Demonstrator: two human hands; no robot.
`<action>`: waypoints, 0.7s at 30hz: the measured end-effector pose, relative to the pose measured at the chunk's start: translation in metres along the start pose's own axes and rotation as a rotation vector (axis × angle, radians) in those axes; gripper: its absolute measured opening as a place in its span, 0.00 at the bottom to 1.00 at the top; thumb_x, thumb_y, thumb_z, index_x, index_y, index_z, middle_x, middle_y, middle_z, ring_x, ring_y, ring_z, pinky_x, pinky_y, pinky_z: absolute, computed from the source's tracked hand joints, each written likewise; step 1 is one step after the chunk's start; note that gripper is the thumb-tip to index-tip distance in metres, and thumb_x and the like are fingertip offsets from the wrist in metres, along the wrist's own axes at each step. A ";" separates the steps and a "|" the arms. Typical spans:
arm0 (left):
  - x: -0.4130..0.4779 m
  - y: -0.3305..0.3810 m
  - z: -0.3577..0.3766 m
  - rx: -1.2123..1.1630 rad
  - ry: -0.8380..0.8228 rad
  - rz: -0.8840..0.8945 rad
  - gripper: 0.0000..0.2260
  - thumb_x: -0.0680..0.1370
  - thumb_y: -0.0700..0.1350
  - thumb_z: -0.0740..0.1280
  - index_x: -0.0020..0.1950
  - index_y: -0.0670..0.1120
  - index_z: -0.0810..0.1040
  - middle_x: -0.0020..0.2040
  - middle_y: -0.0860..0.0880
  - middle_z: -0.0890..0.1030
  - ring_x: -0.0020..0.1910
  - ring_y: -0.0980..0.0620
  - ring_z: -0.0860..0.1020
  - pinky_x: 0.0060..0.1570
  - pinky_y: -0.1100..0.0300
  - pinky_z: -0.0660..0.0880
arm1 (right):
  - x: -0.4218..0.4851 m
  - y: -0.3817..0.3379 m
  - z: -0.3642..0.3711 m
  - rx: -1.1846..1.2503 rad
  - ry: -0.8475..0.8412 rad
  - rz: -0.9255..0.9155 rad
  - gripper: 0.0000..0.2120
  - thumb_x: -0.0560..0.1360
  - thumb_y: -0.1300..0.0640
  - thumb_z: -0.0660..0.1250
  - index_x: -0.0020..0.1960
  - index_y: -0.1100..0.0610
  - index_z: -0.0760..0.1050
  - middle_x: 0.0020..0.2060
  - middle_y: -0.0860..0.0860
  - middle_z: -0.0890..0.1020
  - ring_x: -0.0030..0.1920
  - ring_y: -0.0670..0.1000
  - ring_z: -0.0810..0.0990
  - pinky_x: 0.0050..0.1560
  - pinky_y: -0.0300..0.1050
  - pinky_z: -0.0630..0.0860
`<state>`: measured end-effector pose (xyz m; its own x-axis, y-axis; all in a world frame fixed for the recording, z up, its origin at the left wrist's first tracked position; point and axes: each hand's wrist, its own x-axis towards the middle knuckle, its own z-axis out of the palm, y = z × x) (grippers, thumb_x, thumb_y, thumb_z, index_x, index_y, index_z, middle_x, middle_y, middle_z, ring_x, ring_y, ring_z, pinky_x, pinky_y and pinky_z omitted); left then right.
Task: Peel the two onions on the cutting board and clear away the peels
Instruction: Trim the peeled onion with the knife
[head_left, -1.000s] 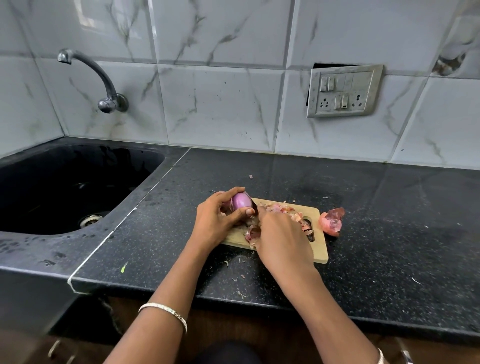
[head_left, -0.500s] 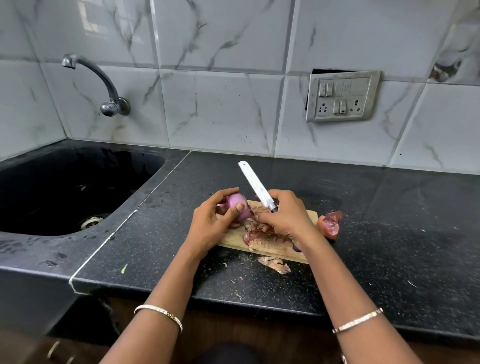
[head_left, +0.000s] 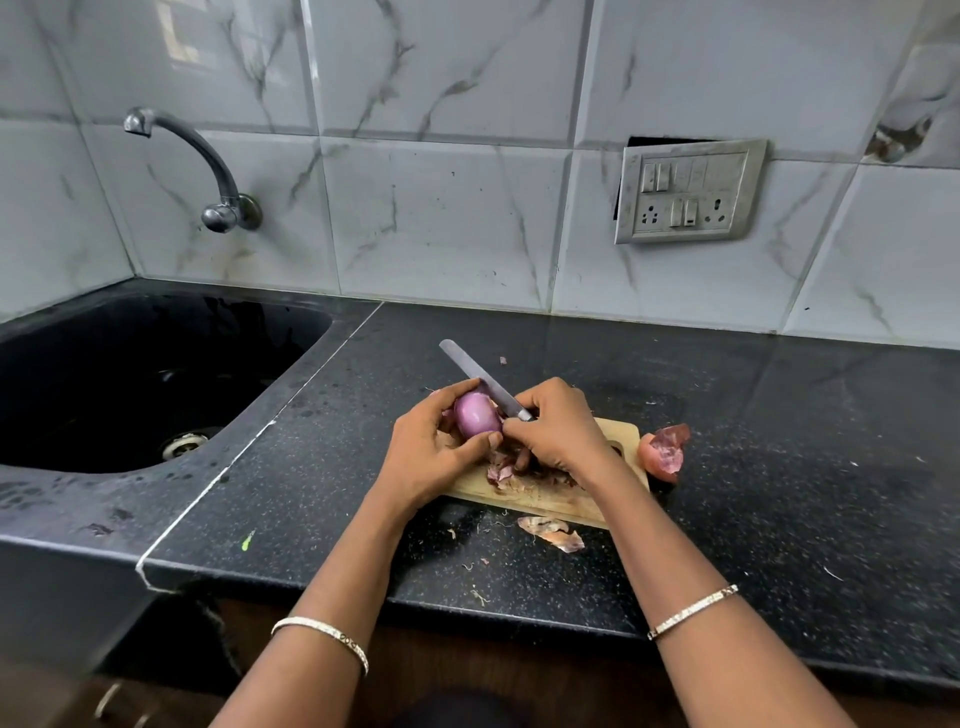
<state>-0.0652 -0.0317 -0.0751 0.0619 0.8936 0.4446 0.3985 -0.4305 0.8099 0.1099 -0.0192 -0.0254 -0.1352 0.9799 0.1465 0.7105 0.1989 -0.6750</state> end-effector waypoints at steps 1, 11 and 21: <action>0.000 0.000 0.001 0.029 0.003 0.010 0.31 0.68 0.53 0.76 0.70 0.51 0.78 0.59 0.55 0.82 0.53 0.68 0.78 0.55 0.74 0.71 | 0.001 0.000 0.000 -0.014 0.005 -0.004 0.07 0.74 0.60 0.70 0.40 0.53 0.84 0.31 0.54 0.85 0.29 0.48 0.85 0.41 0.48 0.84; -0.001 0.002 0.005 0.115 0.090 -0.052 0.26 0.67 0.42 0.80 0.63 0.51 0.78 0.50 0.57 0.83 0.48 0.70 0.78 0.47 0.78 0.70 | 0.001 -0.003 0.002 -0.095 0.106 0.004 0.11 0.74 0.55 0.71 0.34 0.56 0.82 0.25 0.53 0.78 0.31 0.52 0.76 0.32 0.46 0.68; -0.002 0.006 0.002 0.070 0.083 -0.043 0.26 0.66 0.49 0.75 0.64 0.52 0.79 0.51 0.58 0.83 0.49 0.68 0.79 0.47 0.76 0.71 | 0.001 0.005 -0.007 -0.069 0.061 -0.125 0.06 0.74 0.56 0.74 0.40 0.56 0.85 0.32 0.53 0.85 0.38 0.52 0.83 0.41 0.46 0.76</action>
<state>-0.0613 -0.0357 -0.0722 -0.0310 0.8961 0.4428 0.4625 -0.3798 0.8011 0.1178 -0.0172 -0.0232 -0.1845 0.9446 0.2715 0.7370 0.3157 -0.5976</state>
